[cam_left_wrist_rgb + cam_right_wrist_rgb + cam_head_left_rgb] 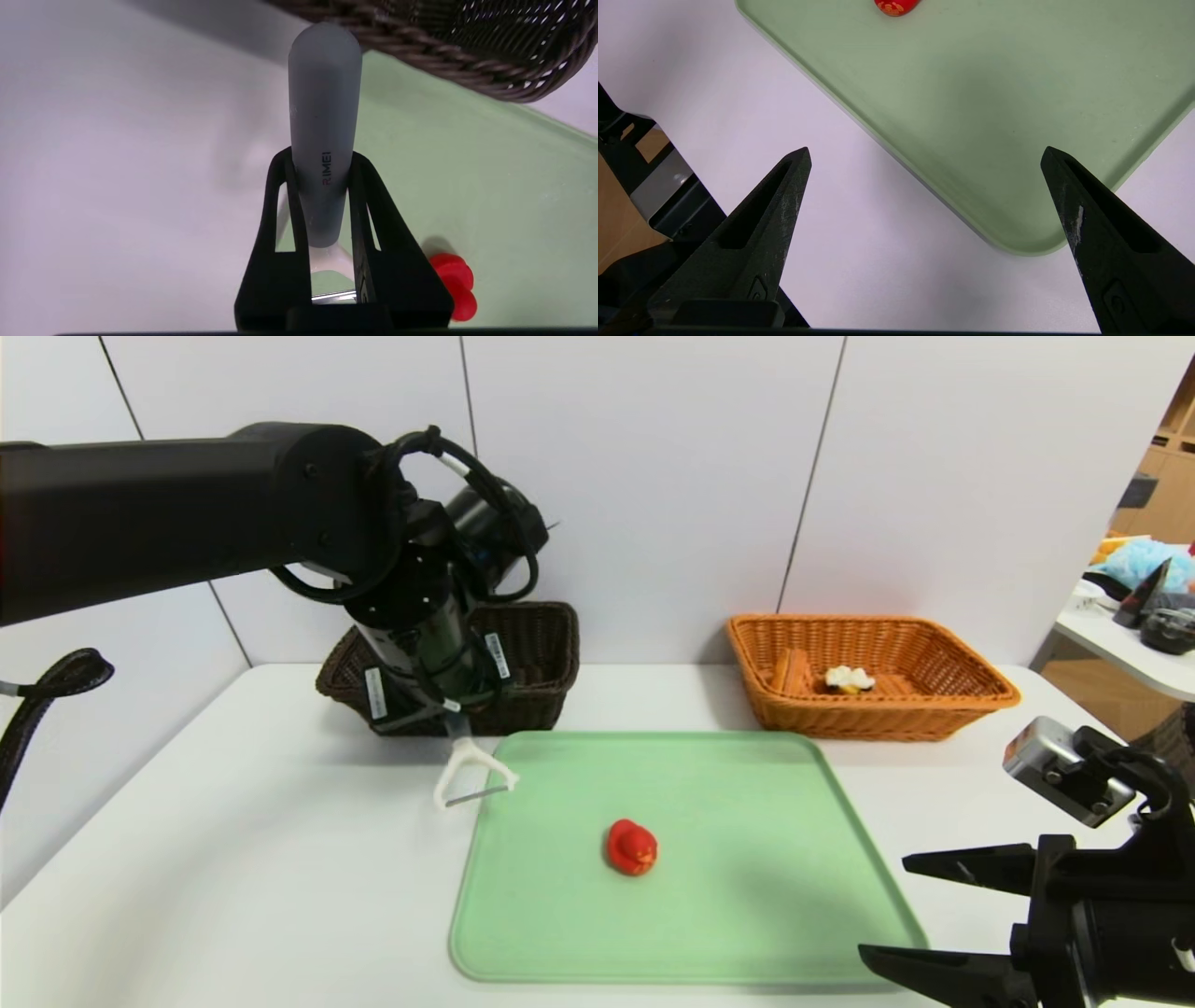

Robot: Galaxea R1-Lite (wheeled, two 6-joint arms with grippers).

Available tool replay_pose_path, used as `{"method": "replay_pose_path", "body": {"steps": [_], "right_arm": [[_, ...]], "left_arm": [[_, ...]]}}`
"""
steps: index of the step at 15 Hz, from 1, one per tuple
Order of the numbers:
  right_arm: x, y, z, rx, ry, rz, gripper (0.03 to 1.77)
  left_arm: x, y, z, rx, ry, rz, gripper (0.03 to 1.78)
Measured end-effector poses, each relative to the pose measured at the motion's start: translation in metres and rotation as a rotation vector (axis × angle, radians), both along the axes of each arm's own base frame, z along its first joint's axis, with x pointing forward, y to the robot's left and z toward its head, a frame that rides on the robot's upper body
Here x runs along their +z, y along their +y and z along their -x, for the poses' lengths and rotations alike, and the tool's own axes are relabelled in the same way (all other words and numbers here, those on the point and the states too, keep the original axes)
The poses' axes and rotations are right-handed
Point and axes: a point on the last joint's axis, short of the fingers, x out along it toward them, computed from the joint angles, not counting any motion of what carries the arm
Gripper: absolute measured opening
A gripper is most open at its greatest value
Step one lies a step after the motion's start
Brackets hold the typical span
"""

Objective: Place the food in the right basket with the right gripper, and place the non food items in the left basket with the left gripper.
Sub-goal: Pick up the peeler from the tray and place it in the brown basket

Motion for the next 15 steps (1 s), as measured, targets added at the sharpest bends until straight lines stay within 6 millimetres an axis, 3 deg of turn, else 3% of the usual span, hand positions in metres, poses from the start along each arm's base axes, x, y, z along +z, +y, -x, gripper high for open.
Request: {"method": "replay_pose_path", "body": {"steps": [9,15], "right_arm": [[-0.002,-0.001,0.001,-0.006,0.006,0.003,1.7],[-0.004,-0.002,0.002,-0.01,0.012,0.006,1.7]], "left_arm": [[0.034,0.016,0.0,-0.324,-0.155,-0.205,0.28],[0.043,0.042,-0.02,-0.577,-0.226,-0.364,0.28]]}}
